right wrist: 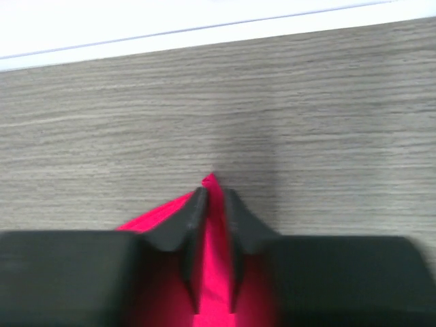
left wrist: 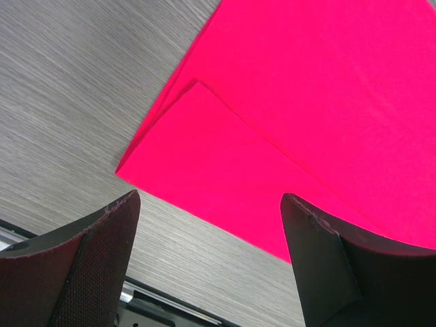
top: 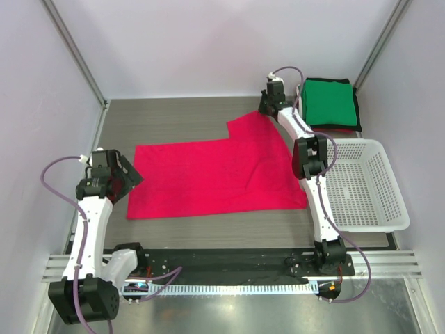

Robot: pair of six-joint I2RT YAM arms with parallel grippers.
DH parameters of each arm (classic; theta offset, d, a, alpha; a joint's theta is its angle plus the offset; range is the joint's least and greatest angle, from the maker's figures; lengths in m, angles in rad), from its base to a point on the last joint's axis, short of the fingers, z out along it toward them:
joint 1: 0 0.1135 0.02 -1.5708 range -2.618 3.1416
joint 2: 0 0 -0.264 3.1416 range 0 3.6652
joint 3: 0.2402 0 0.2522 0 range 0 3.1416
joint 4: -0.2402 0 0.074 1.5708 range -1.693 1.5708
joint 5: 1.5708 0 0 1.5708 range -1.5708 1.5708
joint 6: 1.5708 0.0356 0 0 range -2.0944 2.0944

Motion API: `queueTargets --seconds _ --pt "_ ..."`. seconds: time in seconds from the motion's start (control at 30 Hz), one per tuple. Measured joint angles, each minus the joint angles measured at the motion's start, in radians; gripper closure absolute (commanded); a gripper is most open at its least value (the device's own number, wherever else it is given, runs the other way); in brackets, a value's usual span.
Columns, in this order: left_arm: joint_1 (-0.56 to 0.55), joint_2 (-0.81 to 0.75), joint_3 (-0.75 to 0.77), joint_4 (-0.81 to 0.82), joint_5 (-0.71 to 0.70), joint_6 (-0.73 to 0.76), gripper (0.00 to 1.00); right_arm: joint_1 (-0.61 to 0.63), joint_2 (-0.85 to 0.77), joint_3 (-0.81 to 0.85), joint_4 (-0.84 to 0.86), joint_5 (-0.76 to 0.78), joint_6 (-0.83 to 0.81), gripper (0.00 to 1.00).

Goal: Fold and stack the t-shirts
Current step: Fold the tshirt

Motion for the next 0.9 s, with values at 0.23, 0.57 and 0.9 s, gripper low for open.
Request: queueTargets --seconds 0.23,0.57,0.9 --pt "0.000 0.136 0.037 0.036 -0.063 0.001 0.15 0.000 -0.011 -0.029 0.029 -0.002 0.006 0.99" --pt "0.026 0.768 0.507 0.176 -0.148 0.000 0.24 0.002 -0.153 -0.204 -0.009 -0.056 0.039 0.99" --pt "0.061 1.182 0.778 0.239 -0.052 0.008 0.33 0.006 -0.415 -0.486 0.018 -0.101 0.064 0.99"
